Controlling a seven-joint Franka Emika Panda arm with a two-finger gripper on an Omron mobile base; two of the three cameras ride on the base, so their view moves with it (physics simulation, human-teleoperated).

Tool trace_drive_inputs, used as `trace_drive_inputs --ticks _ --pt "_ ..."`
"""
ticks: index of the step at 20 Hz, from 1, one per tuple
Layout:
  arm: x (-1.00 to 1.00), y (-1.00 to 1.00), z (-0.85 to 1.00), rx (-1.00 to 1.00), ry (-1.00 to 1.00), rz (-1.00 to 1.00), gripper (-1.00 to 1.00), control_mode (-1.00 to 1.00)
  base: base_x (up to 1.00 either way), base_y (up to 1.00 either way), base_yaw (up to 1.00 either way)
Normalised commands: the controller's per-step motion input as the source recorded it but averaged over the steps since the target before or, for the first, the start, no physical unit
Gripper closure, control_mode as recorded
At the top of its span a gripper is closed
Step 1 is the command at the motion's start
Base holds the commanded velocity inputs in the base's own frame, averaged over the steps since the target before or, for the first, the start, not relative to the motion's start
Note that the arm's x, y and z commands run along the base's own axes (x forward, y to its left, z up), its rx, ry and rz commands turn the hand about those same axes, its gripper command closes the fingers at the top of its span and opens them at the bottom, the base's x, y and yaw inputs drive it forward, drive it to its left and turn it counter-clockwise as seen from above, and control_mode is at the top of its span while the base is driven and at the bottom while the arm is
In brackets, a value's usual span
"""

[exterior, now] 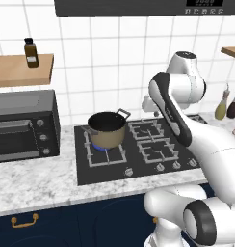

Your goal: Put the avocado and garlic in the pot. Retrieve the spatula and lightly stir the vegetables in the pot.

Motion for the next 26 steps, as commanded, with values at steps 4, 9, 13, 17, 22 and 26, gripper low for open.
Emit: trace_drive_inputs --ticks 4,9,13,17,22,26 --pt "-0.09 -0.28 -0.02 0.00 0.00 -0.03 -1.00 -1.00 0.00 0.00 0.00" --pt "-0.30 -0.99 -0.15 0.06 0.00 -0.05 -1.00 -1.00 0.00 0.00 0.00" --pt "-0.04 -1.00 -0.32 0.05 0.00 -0.09 -1.00 -1.00 0.00 0.00 0.00" --pt "0.07 -1.00 -0.47 0.00 0.02 -0.18 -1.00 -1.00 0.00 0.00 0.00" --pt "0.29 -1.00 -0.43 0.00 0.10 -0.23 -1.00 -1.00 0.00 0.00 0.00" --pt "0.19 -1.00 -0.22 0.00 0.08 -0.21 -1.00 -1.00 0.00 0.00 0.00"
